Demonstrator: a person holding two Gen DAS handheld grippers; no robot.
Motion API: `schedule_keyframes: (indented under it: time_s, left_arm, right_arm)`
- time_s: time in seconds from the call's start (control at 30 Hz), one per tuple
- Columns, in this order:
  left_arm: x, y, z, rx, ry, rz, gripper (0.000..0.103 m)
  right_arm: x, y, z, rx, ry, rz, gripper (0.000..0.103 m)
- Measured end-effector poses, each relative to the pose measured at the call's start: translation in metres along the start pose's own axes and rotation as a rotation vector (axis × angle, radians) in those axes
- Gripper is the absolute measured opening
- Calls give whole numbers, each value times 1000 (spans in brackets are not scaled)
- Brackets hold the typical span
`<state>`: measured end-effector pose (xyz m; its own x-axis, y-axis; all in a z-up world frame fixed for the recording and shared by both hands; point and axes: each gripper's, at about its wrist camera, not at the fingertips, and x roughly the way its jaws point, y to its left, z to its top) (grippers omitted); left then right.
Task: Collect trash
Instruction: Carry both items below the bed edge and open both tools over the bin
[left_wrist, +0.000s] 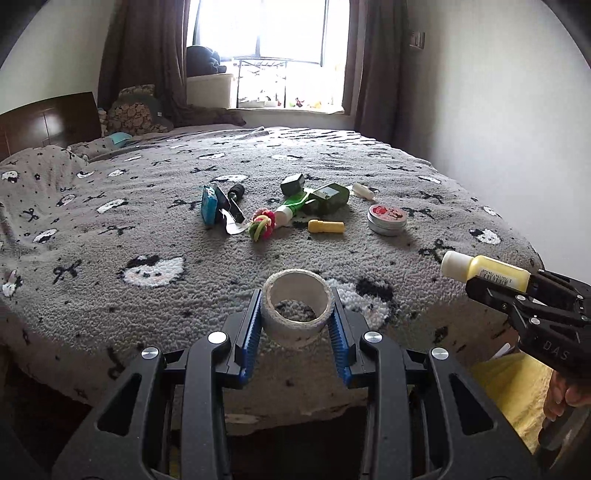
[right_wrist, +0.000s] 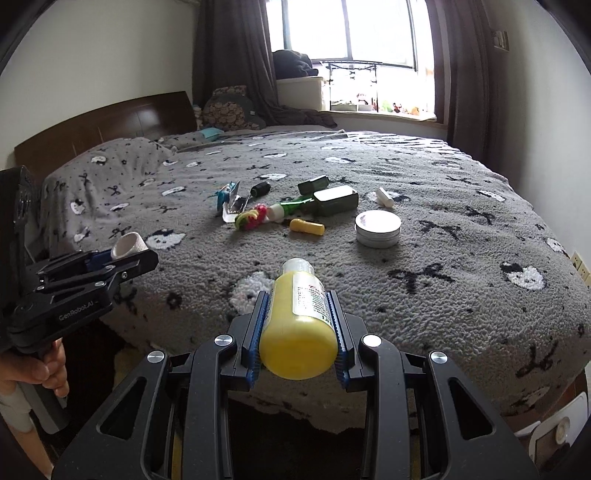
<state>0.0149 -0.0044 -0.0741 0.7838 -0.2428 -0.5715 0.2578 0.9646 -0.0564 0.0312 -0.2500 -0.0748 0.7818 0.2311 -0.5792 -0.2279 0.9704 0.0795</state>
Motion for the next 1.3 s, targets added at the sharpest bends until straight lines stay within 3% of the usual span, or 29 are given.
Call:
schedule_keyframes:
  time_s: [0.23,0.87,1.3]
  left_arm:
    - [3,-7,-40,16,94,-30,32]
    - [88,-4,-153,-31,476,-94,32]
    - [139,-4,-206,-58,698,-159,32]
  right_arm:
    - [12,-1,-35,5,115,8,32]
    - [96,3,-126,57,453,53,32]
    - [145,4,-167,107,661,116,32]
